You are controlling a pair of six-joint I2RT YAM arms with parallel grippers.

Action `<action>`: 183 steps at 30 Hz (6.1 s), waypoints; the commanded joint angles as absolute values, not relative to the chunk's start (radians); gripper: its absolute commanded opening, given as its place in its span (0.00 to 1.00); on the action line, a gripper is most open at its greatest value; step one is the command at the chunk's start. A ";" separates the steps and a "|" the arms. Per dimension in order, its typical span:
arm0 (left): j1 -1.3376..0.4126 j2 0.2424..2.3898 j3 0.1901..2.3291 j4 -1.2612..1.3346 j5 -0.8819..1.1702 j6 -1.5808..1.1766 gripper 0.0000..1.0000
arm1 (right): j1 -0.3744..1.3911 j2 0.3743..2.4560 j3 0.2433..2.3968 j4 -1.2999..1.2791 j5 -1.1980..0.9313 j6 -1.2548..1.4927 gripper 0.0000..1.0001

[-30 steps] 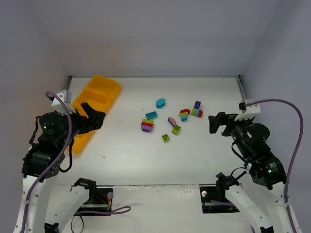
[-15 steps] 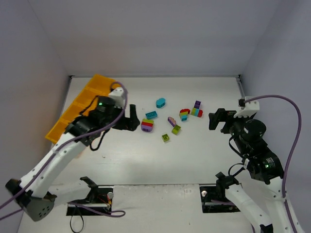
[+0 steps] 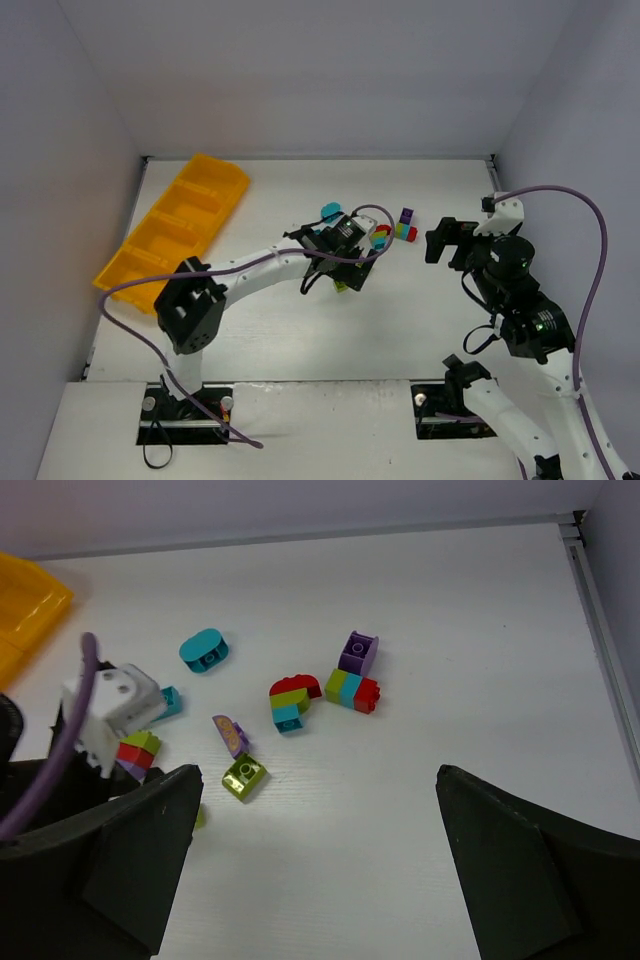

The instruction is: Sort the legos into containers by color

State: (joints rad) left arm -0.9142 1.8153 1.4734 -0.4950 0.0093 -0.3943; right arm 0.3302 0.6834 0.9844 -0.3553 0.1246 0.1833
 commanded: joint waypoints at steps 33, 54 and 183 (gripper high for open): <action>-0.827 1.700 1.459 -0.580 -0.257 -0.443 0.00 | 0.337 0.679 0.979 -0.285 0.089 0.182 1.00; 0.227 1.319 1.229 -0.824 -0.276 -0.656 0.00 | 0.337 0.824 1.009 -0.293 0.015 0.212 1.00; 0.249 1.369 1.175 -0.778 -0.353 -0.706 0.73 | 0.339 0.810 0.919 -0.305 -0.052 0.224 1.00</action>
State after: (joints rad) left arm 0.2424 1.4506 1.1477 -0.7971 -0.3603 -0.7353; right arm 0.3302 0.8078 0.9230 -0.3698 -0.0586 0.2317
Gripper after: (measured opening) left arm 0.727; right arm 0.999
